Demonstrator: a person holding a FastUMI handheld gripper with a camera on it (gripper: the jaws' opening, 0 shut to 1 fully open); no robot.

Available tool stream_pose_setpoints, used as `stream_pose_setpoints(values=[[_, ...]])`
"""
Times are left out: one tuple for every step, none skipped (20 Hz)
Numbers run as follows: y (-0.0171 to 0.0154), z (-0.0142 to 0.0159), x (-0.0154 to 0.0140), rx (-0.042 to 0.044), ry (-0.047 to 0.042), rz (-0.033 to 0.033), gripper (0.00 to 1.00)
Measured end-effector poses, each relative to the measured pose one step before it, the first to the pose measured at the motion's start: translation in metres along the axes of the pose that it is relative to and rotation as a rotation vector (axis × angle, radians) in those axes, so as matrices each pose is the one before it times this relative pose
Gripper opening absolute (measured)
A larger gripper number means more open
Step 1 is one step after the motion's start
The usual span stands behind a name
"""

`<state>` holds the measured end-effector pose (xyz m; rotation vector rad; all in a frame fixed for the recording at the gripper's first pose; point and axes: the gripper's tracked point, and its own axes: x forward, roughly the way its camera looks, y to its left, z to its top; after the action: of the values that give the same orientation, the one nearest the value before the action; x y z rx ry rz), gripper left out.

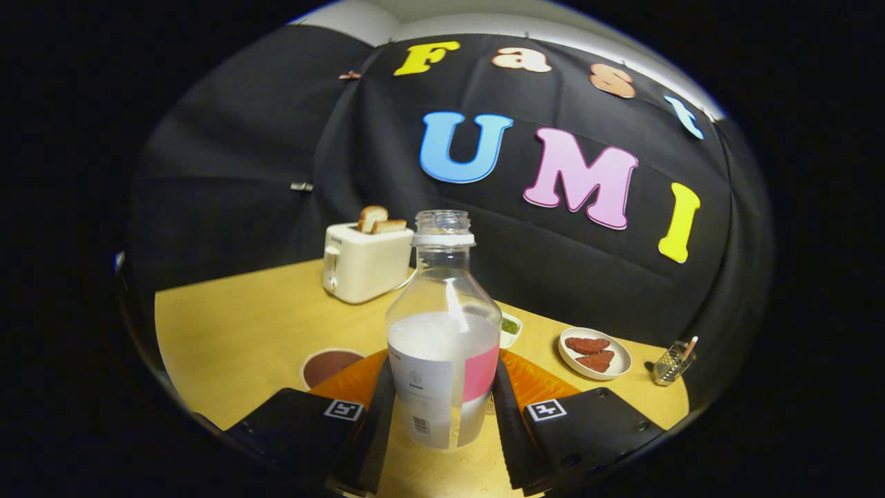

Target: Take the bottle from table, then pour the juice into the cup, finally place the bottle on the coaster

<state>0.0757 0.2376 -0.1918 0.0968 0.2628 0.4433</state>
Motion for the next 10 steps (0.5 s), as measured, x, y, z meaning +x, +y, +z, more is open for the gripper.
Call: stream_pose_setpoints(values=[[-0.00988, 0.00892, 0.00371, 0.02882, -0.03252, -0.02080, 0.70], [-0.00834, 0.00775, 0.00661, 0.02311, -0.02906, -0.01203, 0.70], [-0.00753, 0.00465, 0.00682, 0.01324, -0.02336, -0.00937, 0.70], [-0.00960, 0.00201, 0.00720, -0.00124, -0.01332, -0.01415, 0.70], [-0.00898, 0.00098, 0.00664, -0.00775, -0.01373, -0.01102, 0.70], [-0.00777, -0.00014, 0.00692, -0.00364, -0.01266, -0.01200, 0.70], [-0.00762, -0.00192, 0.00787, 0.00376, -0.00809, -0.00929, 0.71], [-0.00511, -0.00465, 0.00684, 0.01108, -0.00122, -0.00472, 0.71], [-0.00359, -0.00738, 0.00663, 0.01152, 0.00628, -0.00280, 0.71], [-0.00319, -0.00681, 0.00546, 0.00971, 0.00640, -0.00301, 0.71]])
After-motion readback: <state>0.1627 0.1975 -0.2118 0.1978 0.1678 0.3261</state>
